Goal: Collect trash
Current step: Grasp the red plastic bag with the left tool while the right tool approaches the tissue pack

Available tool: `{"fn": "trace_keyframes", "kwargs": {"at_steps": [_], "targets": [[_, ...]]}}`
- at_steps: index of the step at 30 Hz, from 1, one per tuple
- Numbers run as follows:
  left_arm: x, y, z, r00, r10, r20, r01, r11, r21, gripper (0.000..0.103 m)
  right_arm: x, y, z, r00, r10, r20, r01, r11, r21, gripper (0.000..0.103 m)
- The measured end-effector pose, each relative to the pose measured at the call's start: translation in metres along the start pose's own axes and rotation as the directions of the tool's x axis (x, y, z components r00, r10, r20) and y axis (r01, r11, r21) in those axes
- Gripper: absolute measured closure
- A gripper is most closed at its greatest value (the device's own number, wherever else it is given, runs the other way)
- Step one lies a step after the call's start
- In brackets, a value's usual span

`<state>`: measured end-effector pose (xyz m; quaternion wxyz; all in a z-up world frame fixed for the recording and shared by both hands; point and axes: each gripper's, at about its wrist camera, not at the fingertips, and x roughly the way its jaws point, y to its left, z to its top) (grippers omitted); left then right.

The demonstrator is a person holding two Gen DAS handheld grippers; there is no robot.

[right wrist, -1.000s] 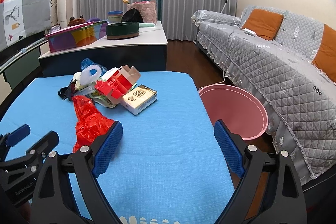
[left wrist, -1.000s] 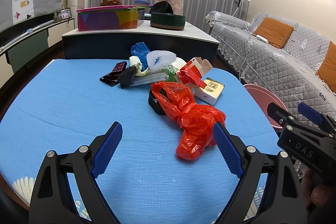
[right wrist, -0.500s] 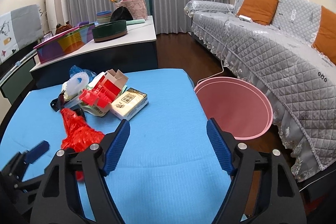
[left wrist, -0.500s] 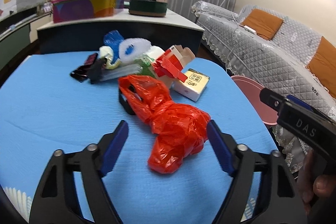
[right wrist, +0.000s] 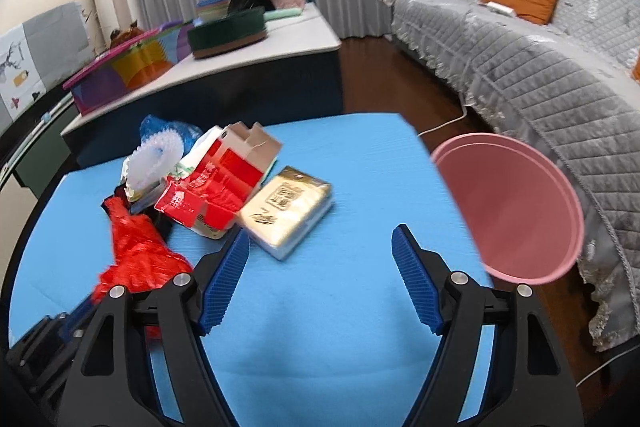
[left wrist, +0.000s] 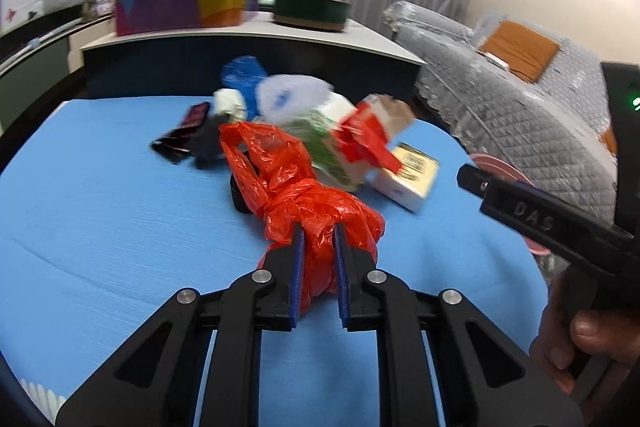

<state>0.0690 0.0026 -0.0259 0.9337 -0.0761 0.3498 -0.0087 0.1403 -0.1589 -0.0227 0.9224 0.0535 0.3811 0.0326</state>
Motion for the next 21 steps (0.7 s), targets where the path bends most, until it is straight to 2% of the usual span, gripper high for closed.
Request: {"fn": "trace_keyframes", "kwargs": {"at_steps": [4,8,11,14,19,21], "targets": [[0.003,0.016,0.005,0.999,0.049,-0.002,-0.049,0.998,-0.044,0.089,0.028,0.015,0.003,0.999,-0.002,-0.055,0.002,1.0,-0.009,0.029],[0.004,0.019,0.008,0.999,0.049,-0.008,-0.049,0.997,-0.056,0.089,0.049,0.022,0.004,0.995,-0.027,-0.091,0.027,1.0,0.001,0.026],[0.007,0.017,0.011,0.999,0.045,-0.013,-0.045,0.997,-0.06,0.089,0.062,0.029,0.006,0.993,-0.024,-0.116,0.023,1.0,-0.004,0.02],[0.009,0.019,0.011,0.999,0.046,-0.012,-0.047,0.997,-0.059,0.089,0.07,0.037,0.01,0.993,-0.033,-0.117,0.031,0.999,-0.02,0.017],[0.009,0.02,0.01,0.999,0.047,-0.015,-0.048,0.997,-0.064,0.089,0.082,0.042,0.015,0.99,-0.059,-0.129,0.057,0.998,-0.025,0.017],[0.009,0.02,0.011,0.999,0.046,-0.017,-0.047,0.997,-0.068,0.089,0.085,0.042,0.017,0.986,-0.095,-0.134,0.092,0.995,-0.032,0.017]]}}
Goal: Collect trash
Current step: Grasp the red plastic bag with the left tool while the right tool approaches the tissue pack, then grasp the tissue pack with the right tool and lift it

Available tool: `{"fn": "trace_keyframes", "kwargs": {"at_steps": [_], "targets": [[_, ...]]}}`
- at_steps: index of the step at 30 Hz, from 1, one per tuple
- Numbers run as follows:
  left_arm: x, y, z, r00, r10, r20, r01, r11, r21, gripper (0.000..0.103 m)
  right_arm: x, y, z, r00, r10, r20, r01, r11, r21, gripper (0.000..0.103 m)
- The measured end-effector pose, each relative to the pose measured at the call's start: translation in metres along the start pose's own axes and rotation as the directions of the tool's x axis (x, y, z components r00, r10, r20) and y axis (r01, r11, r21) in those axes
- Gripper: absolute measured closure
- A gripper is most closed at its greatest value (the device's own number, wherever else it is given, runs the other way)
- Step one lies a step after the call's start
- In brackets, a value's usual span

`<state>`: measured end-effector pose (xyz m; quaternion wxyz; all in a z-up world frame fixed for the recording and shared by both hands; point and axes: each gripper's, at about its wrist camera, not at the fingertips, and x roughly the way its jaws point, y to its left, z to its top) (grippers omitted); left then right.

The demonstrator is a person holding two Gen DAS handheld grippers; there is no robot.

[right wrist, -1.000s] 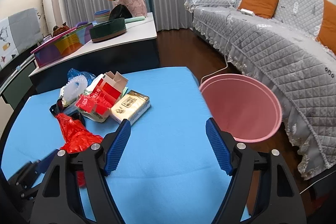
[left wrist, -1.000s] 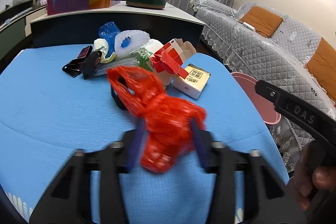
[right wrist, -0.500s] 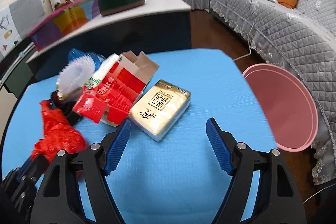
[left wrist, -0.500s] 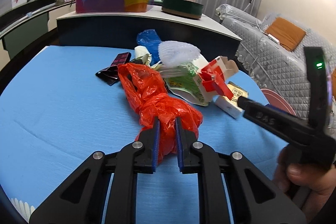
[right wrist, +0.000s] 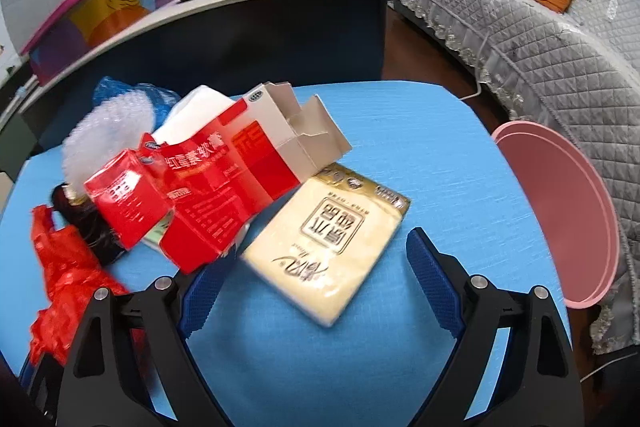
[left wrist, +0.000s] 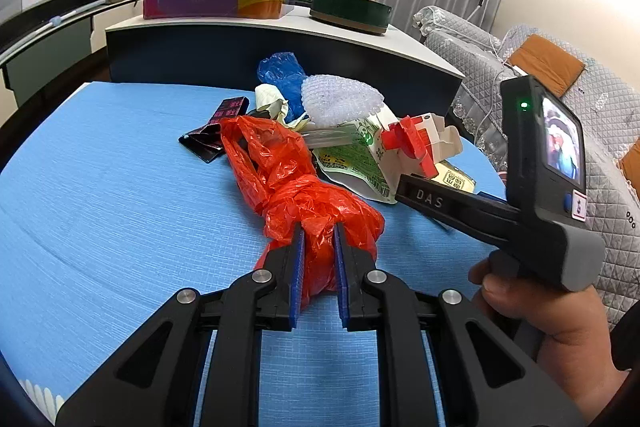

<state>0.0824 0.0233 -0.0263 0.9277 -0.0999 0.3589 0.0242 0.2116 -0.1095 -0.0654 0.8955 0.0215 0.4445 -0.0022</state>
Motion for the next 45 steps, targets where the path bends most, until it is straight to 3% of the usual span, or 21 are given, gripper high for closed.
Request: {"fn": "trace_keyframes", "kwargs": {"at_steps": [6,11,26,31,34,37,45], "targets": [[-0.001,0.0,0.003,1.0,0.003,-0.006,-0.003,1.0,-0.005,0.089,-0.004,-0.002,-0.002,0.999,-0.034,-0.008,0.034,0.999,-0.009,0.022],[-0.002,-0.003,0.003,1.0,0.003,-0.007,-0.003,1.0,0.006,0.089,-0.011,-0.01,-0.004,1.0,-0.013,-0.012,0.013,1.0,-0.015,0.043],[-0.015,-0.012,0.0,1.0,-0.018,0.011,0.018,0.999,0.03,0.09,-0.076,-0.039,-0.018,0.999,-0.007,0.053,0.01,0.999,-0.046,0.05],[-0.019,-0.018,-0.008,0.999,-0.052,-0.018,0.052,0.998,0.04,0.09,-0.086,-0.05,-0.041,0.999,0.036,0.011,-0.036,0.999,-0.032,0.049],[-0.017,-0.021,-0.015,0.998,-0.056,-0.042,0.058,0.997,0.053,0.09,-0.087,-0.051,-0.056,1.0,0.017,0.007,-0.017,0.999,-0.046,0.046],[-0.019,-0.024,-0.017,0.997,-0.059,-0.04,0.062,0.996,0.064,0.09,-0.08,-0.049,-0.066,1.0,0.015,-0.025,-0.017,0.998,-0.066,0.028],[-0.02,-0.032,-0.019,0.998,-0.058,-0.034,0.061,0.994,0.092,0.09,-0.076,-0.054,-0.073,0.998,-0.048,-0.027,0.046,0.996,-0.075,0.028]]}}
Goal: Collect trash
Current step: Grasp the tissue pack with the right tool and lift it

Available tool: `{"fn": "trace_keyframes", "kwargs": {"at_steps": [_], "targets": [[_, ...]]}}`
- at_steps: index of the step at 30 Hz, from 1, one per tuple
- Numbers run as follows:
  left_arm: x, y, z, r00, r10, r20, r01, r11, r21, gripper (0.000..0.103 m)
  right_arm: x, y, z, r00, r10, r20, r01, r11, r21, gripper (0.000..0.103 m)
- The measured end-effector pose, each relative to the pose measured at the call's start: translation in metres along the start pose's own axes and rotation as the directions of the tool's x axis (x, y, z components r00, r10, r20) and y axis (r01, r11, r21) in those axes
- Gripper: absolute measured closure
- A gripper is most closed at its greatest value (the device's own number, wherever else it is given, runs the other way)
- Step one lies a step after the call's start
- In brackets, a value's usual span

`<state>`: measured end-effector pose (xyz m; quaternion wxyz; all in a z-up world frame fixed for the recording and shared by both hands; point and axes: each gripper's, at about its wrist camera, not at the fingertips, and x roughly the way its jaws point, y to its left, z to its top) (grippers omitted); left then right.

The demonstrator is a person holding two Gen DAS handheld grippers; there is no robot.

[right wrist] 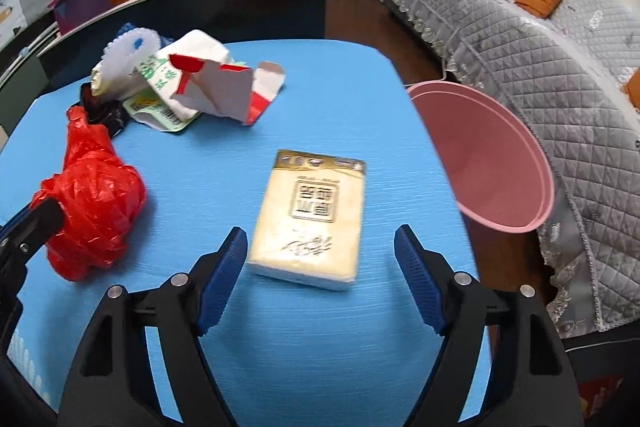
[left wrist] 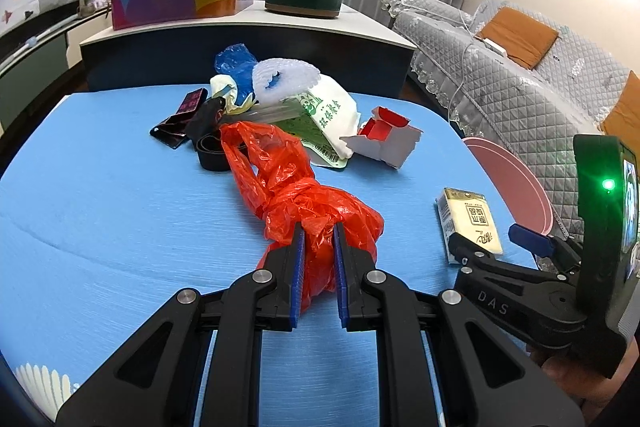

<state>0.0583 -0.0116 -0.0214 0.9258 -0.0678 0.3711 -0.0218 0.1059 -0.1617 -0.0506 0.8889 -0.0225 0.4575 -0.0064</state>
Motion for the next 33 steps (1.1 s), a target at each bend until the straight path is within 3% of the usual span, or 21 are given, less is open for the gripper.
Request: {"fn": "trace_keyframes", "kwargs": {"at_steps": [3,4,5,10,21,33], "targets": [[-0.001,-0.001,0.0,1.0,-0.002,0.002,0.002,1.0,0.003,0.09,0.001,-0.002,0.0,1.0,0.008,0.003,-0.008,1.0,0.0,0.033],[-0.001,-0.002,0.0,1.0,-0.003,0.003,0.003,1.0,0.005,0.09,0.001,-0.001,0.0,1.0,0.014,0.002,-0.014,1.0,-0.005,0.046],[-0.002,-0.002,0.0,1.0,-0.004,0.006,0.004,1.0,0.006,0.09,0.002,-0.001,0.0,1.0,0.02,-0.003,-0.02,1.0,-0.007,0.05],[-0.007,-0.004,0.003,1.0,-0.009,0.025,0.009,1.0,0.006,0.09,-0.007,-0.001,0.003,0.999,0.031,0.01,-0.031,0.999,-0.013,0.052],[-0.023,-0.016,0.008,0.996,-0.061,0.058,0.06,0.998,0.022,0.09,-0.061,-0.014,0.014,0.991,-0.021,0.133,0.022,1.0,-0.004,0.052],[-0.052,-0.037,0.019,0.983,-0.123,0.134,0.113,0.991,0.078,0.09,-0.131,-0.08,0.032,0.962,-0.073,0.265,0.06,0.997,0.058,0.052]]}}
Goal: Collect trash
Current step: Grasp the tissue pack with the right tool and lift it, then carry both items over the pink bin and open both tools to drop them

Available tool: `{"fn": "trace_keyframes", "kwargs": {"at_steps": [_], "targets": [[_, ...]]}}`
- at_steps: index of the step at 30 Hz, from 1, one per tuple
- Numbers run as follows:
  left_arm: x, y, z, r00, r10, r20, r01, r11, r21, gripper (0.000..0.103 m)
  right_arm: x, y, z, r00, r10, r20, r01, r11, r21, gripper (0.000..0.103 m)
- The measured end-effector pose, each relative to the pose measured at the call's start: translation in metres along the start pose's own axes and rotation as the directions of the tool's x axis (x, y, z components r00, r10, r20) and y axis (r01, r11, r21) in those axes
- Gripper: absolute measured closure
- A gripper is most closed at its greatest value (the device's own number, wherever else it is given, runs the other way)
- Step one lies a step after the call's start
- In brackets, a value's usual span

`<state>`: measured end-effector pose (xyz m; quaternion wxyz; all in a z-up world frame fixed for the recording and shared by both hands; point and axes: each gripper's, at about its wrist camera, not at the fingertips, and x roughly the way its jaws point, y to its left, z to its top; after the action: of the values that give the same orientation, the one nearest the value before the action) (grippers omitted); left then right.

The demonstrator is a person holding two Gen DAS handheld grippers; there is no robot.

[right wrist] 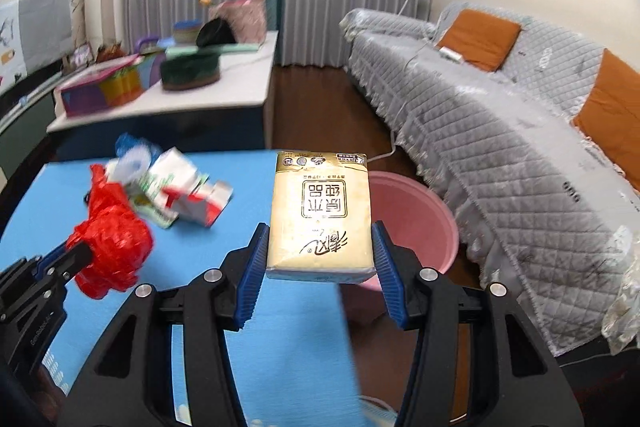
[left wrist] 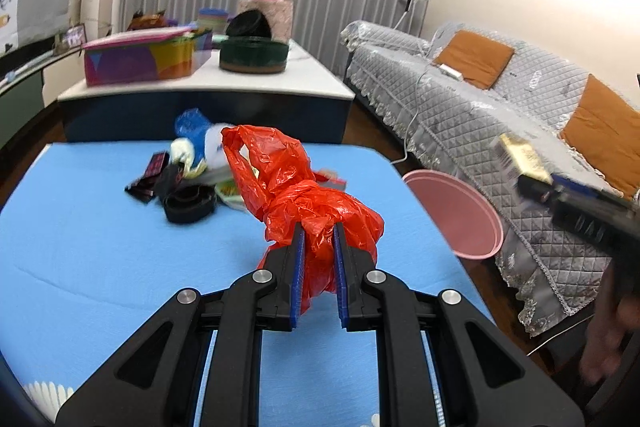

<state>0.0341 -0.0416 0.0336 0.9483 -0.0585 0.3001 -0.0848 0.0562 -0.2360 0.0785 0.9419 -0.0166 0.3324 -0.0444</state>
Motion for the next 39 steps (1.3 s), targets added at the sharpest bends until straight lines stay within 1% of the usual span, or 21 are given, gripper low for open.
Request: {"fn": "trace_keyframes", "kwargs": {"at_steps": [5,10,15,18,23,25,28,32,39], "targets": [[-0.007,-0.011,0.012,1.0,-0.023,0.016,0.022,0.999,0.037,0.09,-0.011,-0.041,0.031,0.998,0.002,0.068,-0.003,1.0,0.016,0.052],[0.001,-0.029,0.023,0.999,-0.045,0.004,0.045,0.996,0.076,0.09,-0.006,-0.07,0.057,0.994,0.01,0.109,-0.011,1.0,0.006,0.052],[0.019,-0.052,0.036,0.998,-0.068,-0.006,0.069,0.992,0.106,0.09,0.013,-0.097,0.075,0.993,0.013,0.117,-0.013,1.0,0.004,0.052],[0.031,-0.069,0.046,0.996,-0.09,-0.004,0.09,0.988,0.123,0.09,0.026,-0.11,0.078,0.992,-0.007,0.124,0.005,1.0,0.018,0.052],[0.057,-0.098,0.061,0.991,-0.131,-0.009,0.131,0.98,0.15,0.09,0.056,-0.131,0.069,0.996,-0.035,0.081,0.027,0.995,0.099,0.052],[0.07,-0.11,0.065,0.988,-0.154,-0.013,0.154,0.976,0.156,0.09,0.066,-0.135,0.068,0.997,-0.027,0.074,0.017,0.991,0.135,0.051],[0.087,-0.127,0.07,0.984,-0.176,-0.02,0.177,0.969,0.174,0.09,0.08,-0.134,0.071,0.997,-0.052,0.062,0.044,0.991,0.123,0.052],[0.116,-0.151,0.076,0.977,-0.211,-0.038,0.214,0.954,0.212,0.09,0.096,-0.139,0.072,0.999,-0.036,0.036,0.03,0.988,0.149,0.051],[0.158,-0.171,0.074,0.967,-0.239,-0.092,0.254,0.94,0.228,0.09,0.111,-0.148,0.07,0.999,-0.034,0.007,0.033,0.988,0.149,0.051]]}}
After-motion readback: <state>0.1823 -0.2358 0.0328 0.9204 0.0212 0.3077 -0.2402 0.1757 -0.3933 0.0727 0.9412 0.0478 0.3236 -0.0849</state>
